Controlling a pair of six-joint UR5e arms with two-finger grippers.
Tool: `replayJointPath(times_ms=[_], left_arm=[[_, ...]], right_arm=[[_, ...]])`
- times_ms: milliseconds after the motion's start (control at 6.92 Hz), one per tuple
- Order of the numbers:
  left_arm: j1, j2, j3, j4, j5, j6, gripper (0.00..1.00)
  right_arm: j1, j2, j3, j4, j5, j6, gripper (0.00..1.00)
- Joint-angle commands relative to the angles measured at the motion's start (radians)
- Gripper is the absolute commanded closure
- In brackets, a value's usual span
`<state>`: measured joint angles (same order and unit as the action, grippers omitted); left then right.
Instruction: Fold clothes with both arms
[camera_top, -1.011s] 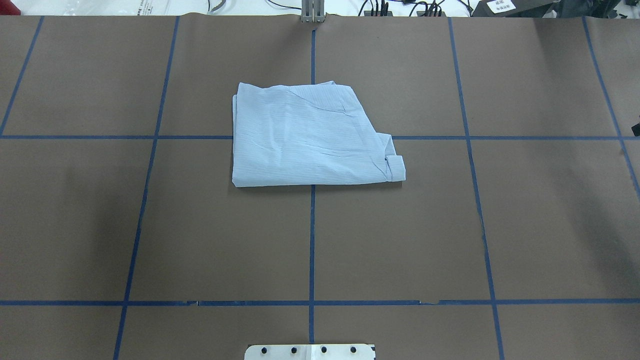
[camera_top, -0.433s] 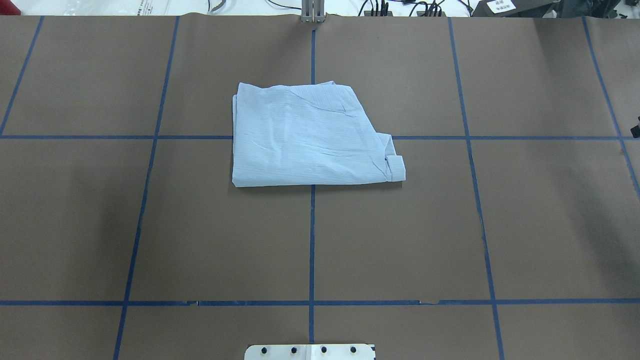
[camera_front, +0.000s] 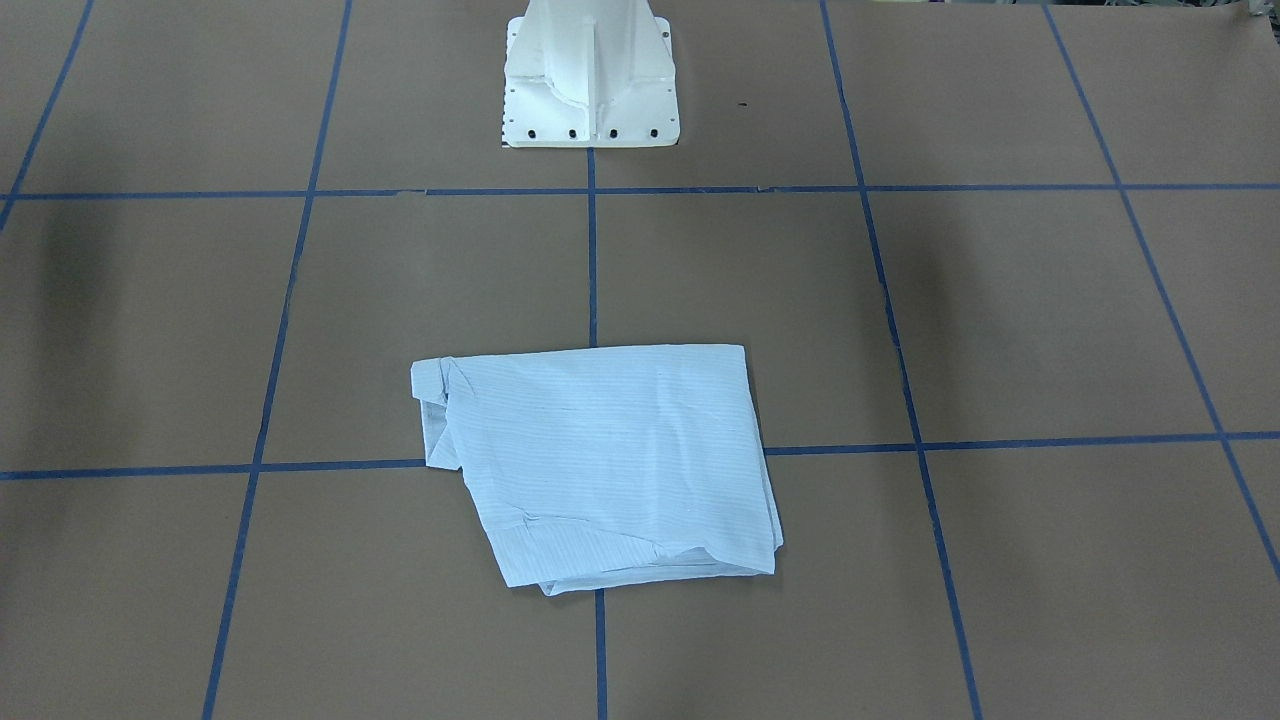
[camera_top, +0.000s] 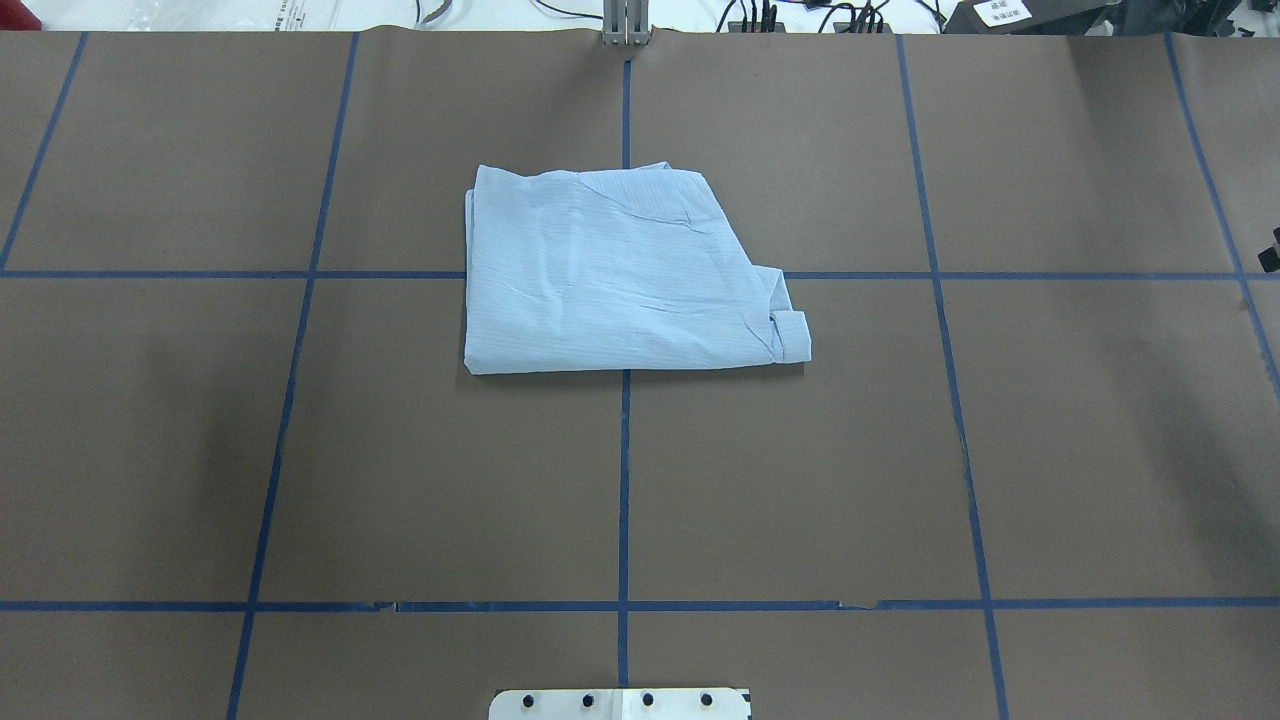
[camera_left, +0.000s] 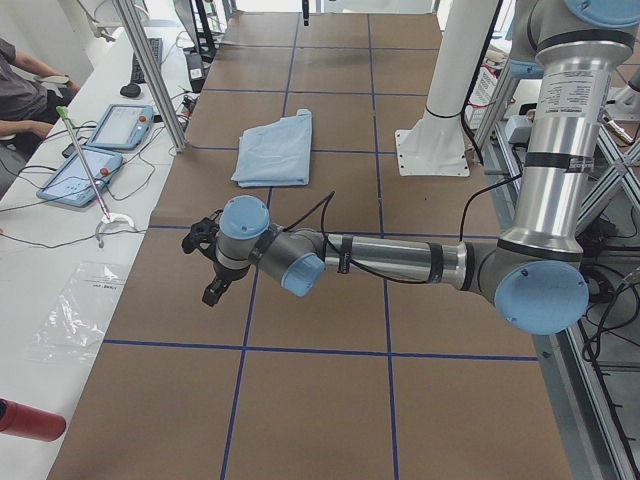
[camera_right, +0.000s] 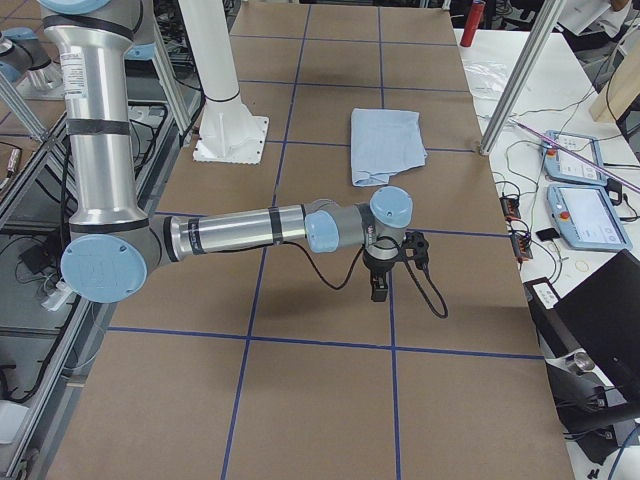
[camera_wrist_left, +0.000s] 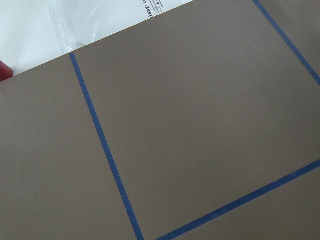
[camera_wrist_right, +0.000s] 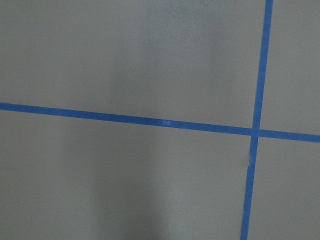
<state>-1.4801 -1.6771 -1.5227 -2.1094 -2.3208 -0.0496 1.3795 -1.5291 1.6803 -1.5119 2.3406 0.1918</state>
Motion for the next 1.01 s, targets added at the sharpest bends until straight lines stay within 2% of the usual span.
replayJointPath(times_ms=[0,289,433,867], left_arm=[[0.0,0.005,-0.001,0.002,-0.002,-0.003,0.0],[-0.002,0.026,-0.019,0.0,-0.003,-0.003,0.0],[0.0,0.061,-0.071,-0.003,-0.003,-0.001,0.0],[0.001,0.066,-0.105,-0.003,-0.002,-0.001,0.0]], right_arm=[[0.001,0.0,-0.01,0.012,0.025,0.003,0.0],[0.001,-0.009,0.048,0.013,0.025,0.009,0.0],[0.001,-0.011,0.055,0.013,0.023,0.009,0.0],[0.001,-0.017,0.091,0.013,0.051,0.009,0.0]])
